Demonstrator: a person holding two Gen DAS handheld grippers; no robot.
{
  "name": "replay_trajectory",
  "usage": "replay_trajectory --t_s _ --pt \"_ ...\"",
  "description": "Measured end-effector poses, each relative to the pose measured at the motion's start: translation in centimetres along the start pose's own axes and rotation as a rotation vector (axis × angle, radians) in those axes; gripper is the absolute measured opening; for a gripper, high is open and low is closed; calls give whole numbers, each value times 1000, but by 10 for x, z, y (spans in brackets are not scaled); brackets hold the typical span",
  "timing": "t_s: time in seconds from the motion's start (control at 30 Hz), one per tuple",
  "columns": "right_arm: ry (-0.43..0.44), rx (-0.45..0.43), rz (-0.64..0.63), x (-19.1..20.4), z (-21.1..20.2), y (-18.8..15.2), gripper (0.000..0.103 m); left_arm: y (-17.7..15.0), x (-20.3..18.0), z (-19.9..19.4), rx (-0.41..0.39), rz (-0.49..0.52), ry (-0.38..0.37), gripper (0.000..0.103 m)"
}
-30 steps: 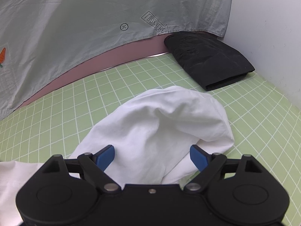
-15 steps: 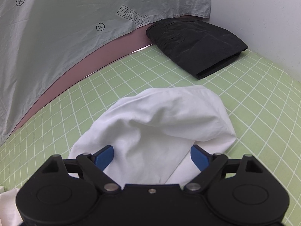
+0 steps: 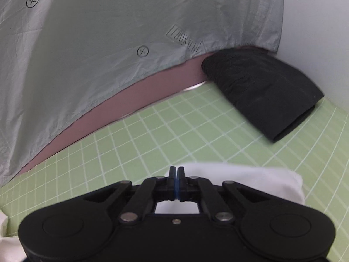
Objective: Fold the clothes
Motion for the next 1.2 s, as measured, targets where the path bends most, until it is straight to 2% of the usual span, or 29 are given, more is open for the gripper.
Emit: replay_trajectory --t_s 0.1,0.17,0.23,0.3,0.43,0.5,0.53,0.67,0.77,0.83,0.87,0.9,0.93,0.97,1.03,1.07,1.2 --pt "-15 -70 47 -14 -3 40 0 18 -17 -8 -32 -12 -63 20" --pt "-3 -51 71 -21 -3 51 0 26 -19 -19 -46 -41 -106 20" --pt "8 0 83 -23 -3 44 7 29 -17 -26 -53 -72 -133 20" --pt "22 55 65 -20 -2 26 41 30 -18 -23 -56 -88 -121 20" --pt "5 155 100 -18 5 -13 57 25 2 -27 -49 -111 -79 20" --pt "-10 202 152 -18 11 -28 76 21 12 -30 -45 -124 -71 20" --pt "-9 224 173 -15 13 -35 80 19 17 -32 -42 -131 -67 20" --pt "28 293 167 6 27 -55 85 12 28 -36 -36 -153 -55 20" --pt "-44 359 81 15 39 -74 85 12 27 -36 -36 -148 -49 20" --pt "-58 376 47 18 42 -81 85 12 27 -36 -36 -136 -46 20" --pt "-50 378 39 20 44 -83 80 12 26 -36 -36 -131 -46 19" --pt "-22 373 37 22 44 -83 64 13 26 -37 -37 -128 -48 19" --pt "13 365 38 25 43 -81 51 14 26 -37 -38 -126 -50 19" --pt "32 354 30 27 41 -78 28 14 26 -39 -40 -125 -55 19" --pt "54 320 3 31 35 -70 7 16 25 -44 -45 -122 -70 19" --pt "63 296 7 30 30 -64 3 18 24 -47 -49 -120 -79 19" --pt "103 189 44 22 -8 -40 2 27 24 -77 -84 -93 -124 17"
Point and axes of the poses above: each gripper's, at about its wrist camera, not at the fingertips, and z roughly the way its jaws point, x to its left, y to its top, the point moved 10 cm from there along z, roughly the way its jaws point, and after that the axes turned 3 degrees about -x, right-handed, at the moved point
